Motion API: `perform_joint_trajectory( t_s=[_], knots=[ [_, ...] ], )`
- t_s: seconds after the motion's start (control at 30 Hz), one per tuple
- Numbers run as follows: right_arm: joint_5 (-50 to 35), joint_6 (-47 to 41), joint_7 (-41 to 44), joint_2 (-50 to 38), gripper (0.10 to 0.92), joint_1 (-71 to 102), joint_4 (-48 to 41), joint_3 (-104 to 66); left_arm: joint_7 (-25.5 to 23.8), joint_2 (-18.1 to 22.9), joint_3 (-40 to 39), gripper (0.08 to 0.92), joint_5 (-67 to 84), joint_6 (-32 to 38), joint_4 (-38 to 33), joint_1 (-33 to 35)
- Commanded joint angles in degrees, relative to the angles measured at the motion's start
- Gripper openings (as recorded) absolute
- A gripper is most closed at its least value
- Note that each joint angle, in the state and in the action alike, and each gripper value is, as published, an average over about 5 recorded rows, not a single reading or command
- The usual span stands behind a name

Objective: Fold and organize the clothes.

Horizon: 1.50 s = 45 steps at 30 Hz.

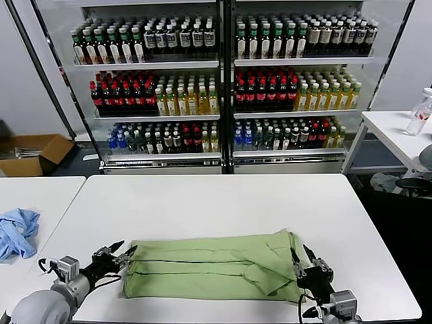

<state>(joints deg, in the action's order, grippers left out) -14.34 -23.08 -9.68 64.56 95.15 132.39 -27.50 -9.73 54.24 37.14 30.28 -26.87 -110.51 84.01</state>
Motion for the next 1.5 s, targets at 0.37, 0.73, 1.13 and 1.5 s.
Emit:
perform_joint_trajectory(
  t_s=[0.37, 0.73, 1.13, 1.5],
  knots=[
    [0.95, -0.47, 0.34, 0.14, 0.811, -0.87, 2.46, 0.46, 24.99, 12.38, -4.95, 0.815, 4.89, -1.49, -7.71, 5.65],
    [1.19, 0.05, 0.1, -0.07, 0.823, -2.19, 0.82, 1.37, 26.12, 14.47, -5.98, 0.646, 8.81, -1.38, -4.65, 3.92],
    [2.29, 0.87, -0.1, 0.39, 0.823, -2.12, 1.12, 1.79, 25.41, 16.05, -6.43, 0.299, 4.75, -0.66, -5.73, 3.28],
    [3.09, 0.6, -0.21, 0.7, 0.822, -2.78, 1.29, 1.56, 23.46, 9.82, 4.65, 0.105, -9.31, -1.74, -8.8, 0.32]
  ],
)
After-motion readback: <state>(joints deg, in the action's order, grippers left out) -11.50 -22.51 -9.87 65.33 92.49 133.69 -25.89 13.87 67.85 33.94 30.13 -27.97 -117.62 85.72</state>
